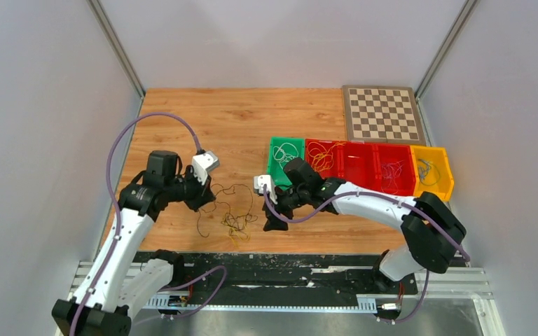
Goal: Untangle the cables
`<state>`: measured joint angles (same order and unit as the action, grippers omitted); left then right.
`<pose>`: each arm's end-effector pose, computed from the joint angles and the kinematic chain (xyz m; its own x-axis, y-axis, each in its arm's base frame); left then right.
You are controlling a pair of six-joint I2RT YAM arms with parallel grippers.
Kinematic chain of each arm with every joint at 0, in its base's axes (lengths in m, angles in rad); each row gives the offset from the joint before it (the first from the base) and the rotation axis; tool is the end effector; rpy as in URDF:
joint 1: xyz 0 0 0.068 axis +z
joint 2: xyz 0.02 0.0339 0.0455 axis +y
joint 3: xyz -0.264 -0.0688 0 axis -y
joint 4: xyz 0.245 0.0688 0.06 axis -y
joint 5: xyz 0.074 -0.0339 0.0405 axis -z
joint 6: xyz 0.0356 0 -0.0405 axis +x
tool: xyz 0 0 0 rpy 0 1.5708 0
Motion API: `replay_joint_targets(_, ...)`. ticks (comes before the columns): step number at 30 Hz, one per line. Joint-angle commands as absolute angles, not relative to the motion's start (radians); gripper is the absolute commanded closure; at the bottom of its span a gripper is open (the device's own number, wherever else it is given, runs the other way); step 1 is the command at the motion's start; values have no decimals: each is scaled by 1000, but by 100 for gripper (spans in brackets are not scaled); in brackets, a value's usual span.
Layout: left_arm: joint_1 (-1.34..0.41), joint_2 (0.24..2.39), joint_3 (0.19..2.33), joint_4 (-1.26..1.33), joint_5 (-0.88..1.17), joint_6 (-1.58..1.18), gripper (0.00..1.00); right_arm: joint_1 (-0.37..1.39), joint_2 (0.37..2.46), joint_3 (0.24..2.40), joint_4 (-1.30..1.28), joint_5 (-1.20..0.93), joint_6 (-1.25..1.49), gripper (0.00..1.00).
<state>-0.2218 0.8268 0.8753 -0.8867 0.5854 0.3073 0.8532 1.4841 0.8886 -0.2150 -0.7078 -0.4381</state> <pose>0.1443 -0.0527 0.3025 -0.5268 0.3772 -0.7617 0.7377 0.6480 -0.1892 0.1820 0.2437 0.2155 -0.0637 -0.5631 -0.8239 -0.9873 -0.0848 0.1343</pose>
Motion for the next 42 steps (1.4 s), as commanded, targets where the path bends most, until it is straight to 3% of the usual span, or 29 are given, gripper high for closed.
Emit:
replay_joint_targets(1, -208, 922, 882, -742, 403, 137, 100, 907, 1509, 892, -39, -662, -373, 35)
replay_joint_targets(7, -181, 1049, 861, -671, 419, 49, 100, 917, 1588, 929, -9, -620, -346, 35)
replay_joint_targets(16, -145, 1079, 830, -657, 470, 28, 100, 947, 1759, 1035, 39, -618, -406, 33)
replay_joint_targets(18, -126, 1089, 832, -658, 471, 20, 100, 949, 1800, 1060, 39, -611, -414, 42)
replay_joint_targets(22, -61, 1140, 856, -689, 510, 43, 99, 948, 1849, 1072, 12, -563, -455, 74)
replay_joint_targets(24, -27, 1170, 885, -716, 528, 85, 83, 947, 1831, 1062, 3, -553, -460, 96)
replay_joint_targets(25, 6, 1181, 891, -726, 529, 109, 78, 948, 1816, 1058, -26, -558, -456, 100)
replay_joint_targets(27, 70, 1210, 910, -735, 547, 138, 66, 947, 1775, 1056, -37, -586, -434, 100)
replay_joint_targets(31, 187, 1224, 974, -805, 786, 301, 41, 944, 1717, 1114, -45, -636, -334, 100)
replay_joint_targets(36, 214, 946, 914, -785, 1016, 489, 11, 916, 1714, 1226, -50, -674, -208, 100)
replay_joint_targets(42, 179, 769, 824, -781, 1064, 569, 10, 895, 1711, 1288, -56, -703, -149, 100)
